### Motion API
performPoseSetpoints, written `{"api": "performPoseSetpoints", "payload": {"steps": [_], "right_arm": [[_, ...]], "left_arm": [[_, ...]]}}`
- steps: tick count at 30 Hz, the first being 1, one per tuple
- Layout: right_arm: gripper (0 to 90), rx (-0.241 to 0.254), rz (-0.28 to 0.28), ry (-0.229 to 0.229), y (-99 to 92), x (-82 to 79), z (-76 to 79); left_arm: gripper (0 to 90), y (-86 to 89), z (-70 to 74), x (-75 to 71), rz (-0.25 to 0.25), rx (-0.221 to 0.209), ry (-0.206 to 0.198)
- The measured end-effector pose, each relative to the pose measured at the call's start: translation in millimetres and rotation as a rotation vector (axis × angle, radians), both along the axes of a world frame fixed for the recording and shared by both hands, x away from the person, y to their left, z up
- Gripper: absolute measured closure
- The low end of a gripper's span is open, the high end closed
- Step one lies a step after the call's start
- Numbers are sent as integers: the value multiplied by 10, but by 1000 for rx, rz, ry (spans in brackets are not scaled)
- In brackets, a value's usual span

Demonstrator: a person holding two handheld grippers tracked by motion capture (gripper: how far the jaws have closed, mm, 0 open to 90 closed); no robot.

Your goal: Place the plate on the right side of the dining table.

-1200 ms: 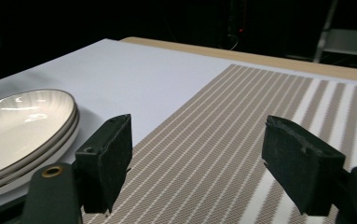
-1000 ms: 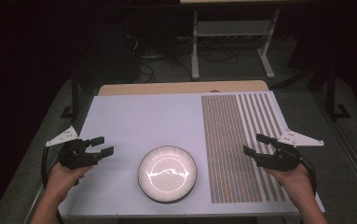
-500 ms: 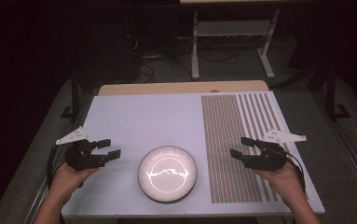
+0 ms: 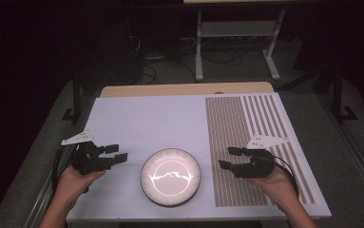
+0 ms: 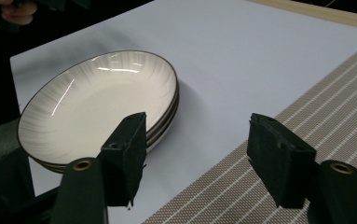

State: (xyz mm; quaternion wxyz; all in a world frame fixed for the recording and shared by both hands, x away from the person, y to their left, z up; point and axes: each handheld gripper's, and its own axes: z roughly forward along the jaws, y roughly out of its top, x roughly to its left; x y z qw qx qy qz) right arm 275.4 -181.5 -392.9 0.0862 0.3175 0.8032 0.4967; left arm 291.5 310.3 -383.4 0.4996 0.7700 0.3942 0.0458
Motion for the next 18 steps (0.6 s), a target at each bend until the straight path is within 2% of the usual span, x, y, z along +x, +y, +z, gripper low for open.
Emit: {"api": "performPoseSetpoints", "payload": {"steps": [2,5,10,11,16,18], "right_arm": [[396,-11,21,2,53,-9,9],[467,-21,60,27,139,-19,20],[541,-44,89,40,222,-50,23],[593,-55,98,52,264,-66,26],[656,-76,120,74,351,-102,29],[696,-85,124,98,400,-121,31]], "left_arm": [[351,-18,-8,7,-4,0,10],[350,-55,-8,4,-18,14,5],[374,-89,-18,-1,-29,14,4],[375,-110,-22,-5,-37,23,2],[373,-149,-26,-6,-41,21,10],[377,-160,-27,-9,-50,25,4]]}}
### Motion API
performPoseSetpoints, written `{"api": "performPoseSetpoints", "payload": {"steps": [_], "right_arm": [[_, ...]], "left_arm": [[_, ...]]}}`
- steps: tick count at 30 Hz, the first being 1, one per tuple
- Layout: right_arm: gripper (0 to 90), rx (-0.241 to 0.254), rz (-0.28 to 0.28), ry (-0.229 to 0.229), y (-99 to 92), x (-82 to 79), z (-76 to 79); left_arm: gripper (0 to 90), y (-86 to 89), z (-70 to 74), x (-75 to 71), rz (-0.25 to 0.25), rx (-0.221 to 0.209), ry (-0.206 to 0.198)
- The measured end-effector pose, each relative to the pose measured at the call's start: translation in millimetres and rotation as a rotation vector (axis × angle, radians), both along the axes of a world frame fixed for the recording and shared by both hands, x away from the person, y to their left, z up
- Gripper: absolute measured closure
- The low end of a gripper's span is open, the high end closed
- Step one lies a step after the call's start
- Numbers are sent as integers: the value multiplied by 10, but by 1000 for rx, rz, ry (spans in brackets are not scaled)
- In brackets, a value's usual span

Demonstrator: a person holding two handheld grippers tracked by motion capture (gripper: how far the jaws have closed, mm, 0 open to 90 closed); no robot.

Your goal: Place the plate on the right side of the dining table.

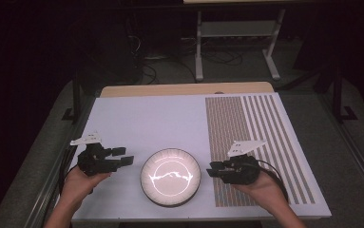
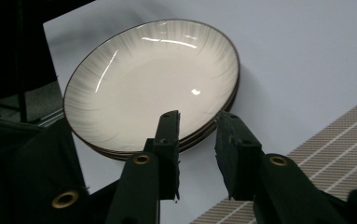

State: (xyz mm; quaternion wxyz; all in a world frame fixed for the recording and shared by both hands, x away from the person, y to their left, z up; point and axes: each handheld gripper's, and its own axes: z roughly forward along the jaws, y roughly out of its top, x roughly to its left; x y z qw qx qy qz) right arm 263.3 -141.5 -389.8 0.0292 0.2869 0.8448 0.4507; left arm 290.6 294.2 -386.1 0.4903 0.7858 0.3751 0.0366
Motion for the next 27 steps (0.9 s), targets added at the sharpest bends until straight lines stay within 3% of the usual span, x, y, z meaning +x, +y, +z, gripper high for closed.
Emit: {"api": "performPoseSetpoints", "payload": {"steps": [7,14,24,27], "right_arm": [[891,-38,43,67,179,-59,-29],[892,-64,49,101,280,-85,-94],[892,-103,68,117,390,-105,-207],[892,-99,70,121,391,-101,-210]], "left_arm": [[422,-21,1,-12,2,-10,-2],[422,-50,1,-21,7,1,-6],[408,-68,-15,-3,14,3,46],[404,-65,-11,-4,19,4,45]]}}
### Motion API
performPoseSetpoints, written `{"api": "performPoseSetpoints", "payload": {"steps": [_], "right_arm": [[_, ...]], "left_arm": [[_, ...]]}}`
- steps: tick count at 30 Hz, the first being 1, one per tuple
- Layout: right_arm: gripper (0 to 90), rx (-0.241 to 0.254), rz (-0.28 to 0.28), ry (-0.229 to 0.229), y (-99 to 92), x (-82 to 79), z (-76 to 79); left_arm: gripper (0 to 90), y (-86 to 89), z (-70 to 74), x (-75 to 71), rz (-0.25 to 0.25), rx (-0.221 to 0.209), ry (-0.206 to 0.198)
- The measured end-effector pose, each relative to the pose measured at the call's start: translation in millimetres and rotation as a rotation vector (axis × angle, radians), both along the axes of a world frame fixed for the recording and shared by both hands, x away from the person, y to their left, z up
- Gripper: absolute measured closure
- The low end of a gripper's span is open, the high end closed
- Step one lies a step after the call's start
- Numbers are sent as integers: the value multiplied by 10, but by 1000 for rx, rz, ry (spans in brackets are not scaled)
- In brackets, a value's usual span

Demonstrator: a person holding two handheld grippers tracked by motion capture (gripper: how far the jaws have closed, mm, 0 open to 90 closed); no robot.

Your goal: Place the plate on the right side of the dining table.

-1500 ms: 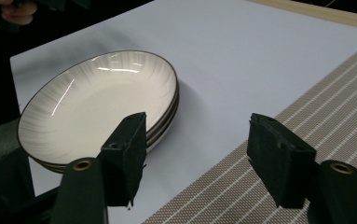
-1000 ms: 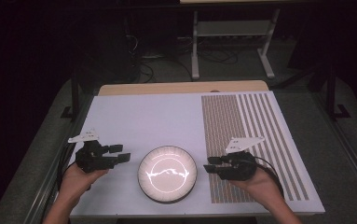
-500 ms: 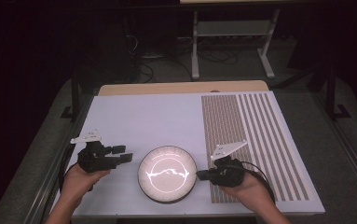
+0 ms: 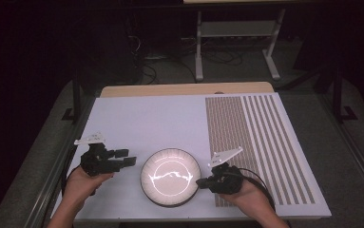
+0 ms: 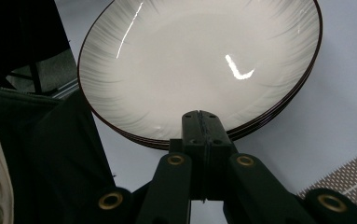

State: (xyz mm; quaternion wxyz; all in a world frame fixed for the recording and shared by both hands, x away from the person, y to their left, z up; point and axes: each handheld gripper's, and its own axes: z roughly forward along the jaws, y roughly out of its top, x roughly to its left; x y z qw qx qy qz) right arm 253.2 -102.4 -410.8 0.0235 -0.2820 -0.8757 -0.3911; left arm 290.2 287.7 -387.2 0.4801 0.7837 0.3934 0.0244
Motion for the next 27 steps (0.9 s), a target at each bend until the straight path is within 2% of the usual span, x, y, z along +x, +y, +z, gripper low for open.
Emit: {"api": "performPoseSetpoints", "payload": {"steps": [2,6,15,21,27], "right_arm": [[893,-1,-3,4,8,3,-6],[894,-10,-5,4,24,3,-8],[895,-26,-8,4,74,9,-3],[895,-53,-13,16,125,32,19],[895,-63,-16,23,172,58,18]], "left_arm": [[368,7,-9,15,4,-4,13],[354,6,-8,16,5,-4,12],[352,-19,0,12,8,-1,20],[364,-31,4,14,23,-3,52],[380,-29,11,14,33,-11,64]]}}
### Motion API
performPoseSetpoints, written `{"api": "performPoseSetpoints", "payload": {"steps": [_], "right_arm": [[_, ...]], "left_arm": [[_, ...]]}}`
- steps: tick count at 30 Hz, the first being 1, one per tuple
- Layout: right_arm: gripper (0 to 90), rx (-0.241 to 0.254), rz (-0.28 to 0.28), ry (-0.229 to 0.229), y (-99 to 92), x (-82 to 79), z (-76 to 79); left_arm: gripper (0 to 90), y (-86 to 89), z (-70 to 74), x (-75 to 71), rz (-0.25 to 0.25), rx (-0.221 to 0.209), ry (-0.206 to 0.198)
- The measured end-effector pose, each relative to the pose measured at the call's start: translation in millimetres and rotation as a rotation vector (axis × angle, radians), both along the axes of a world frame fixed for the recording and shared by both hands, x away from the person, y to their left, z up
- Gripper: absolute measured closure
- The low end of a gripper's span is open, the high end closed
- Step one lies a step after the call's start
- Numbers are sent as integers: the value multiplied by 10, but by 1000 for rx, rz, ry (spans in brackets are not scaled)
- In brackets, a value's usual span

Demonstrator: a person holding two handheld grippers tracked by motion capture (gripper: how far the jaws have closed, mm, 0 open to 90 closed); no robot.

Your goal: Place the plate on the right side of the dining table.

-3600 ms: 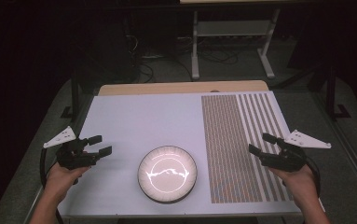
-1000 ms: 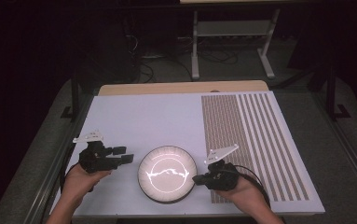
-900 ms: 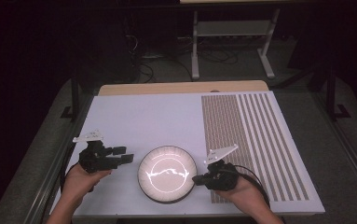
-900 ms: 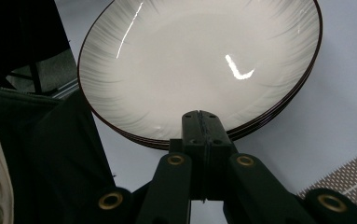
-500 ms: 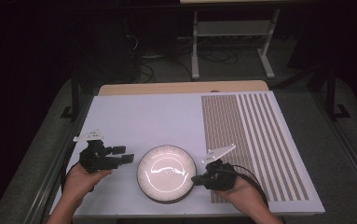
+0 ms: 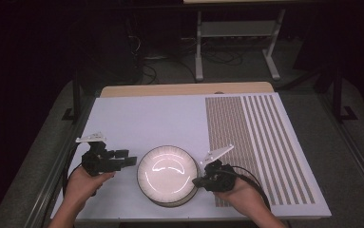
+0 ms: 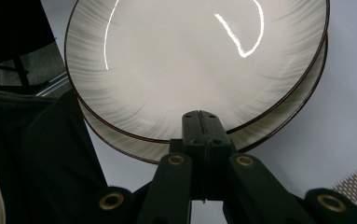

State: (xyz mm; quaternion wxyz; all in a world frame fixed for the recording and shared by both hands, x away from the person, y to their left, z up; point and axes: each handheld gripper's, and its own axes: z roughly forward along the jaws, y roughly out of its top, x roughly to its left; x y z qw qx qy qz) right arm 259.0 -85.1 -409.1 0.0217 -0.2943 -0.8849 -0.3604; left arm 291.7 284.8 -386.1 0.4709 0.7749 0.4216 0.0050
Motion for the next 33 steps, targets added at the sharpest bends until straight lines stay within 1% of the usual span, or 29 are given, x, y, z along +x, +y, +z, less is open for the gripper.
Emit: {"api": "performPoseSetpoints", "payload": {"steps": [5,11,13,14,15,20,21,22,26,27,29,33], "right_arm": [[895,-9,10,1,63,35,-1],[895,-2,9,3,121,63,-17],[895,0,8,4,131,71,-21],[895,1,8,2,135,74,-23],[895,1,8,3,138,79,-24],[895,4,6,8,137,84,-24],[895,4,6,8,136,85,-24],[895,4,6,8,136,85,-24],[895,3,3,4,153,90,-35],[895,3,3,4,153,90,-35],[895,16,-4,10,172,115,-53],[896,18,-3,11,228,134,-71]], "left_arm": [[383,-12,6,-1,8,2,10],[386,-31,11,-7,8,16,11],[390,-52,1,-6,15,29,35],[400,-52,1,-6,15,29,35],[401,-62,-8,-4,26,36,55],[432,-54,-11,0,45,39,72],[440,-51,-11,3,51,37,83],[449,-51,-11,3,51,37,83],[469,-67,-21,7,55,36,112],[469,-73,-24,7,54,45,110],[489,-86,-29,11,53,44,124],[521,-98,-33,13,61,52,140]]}}
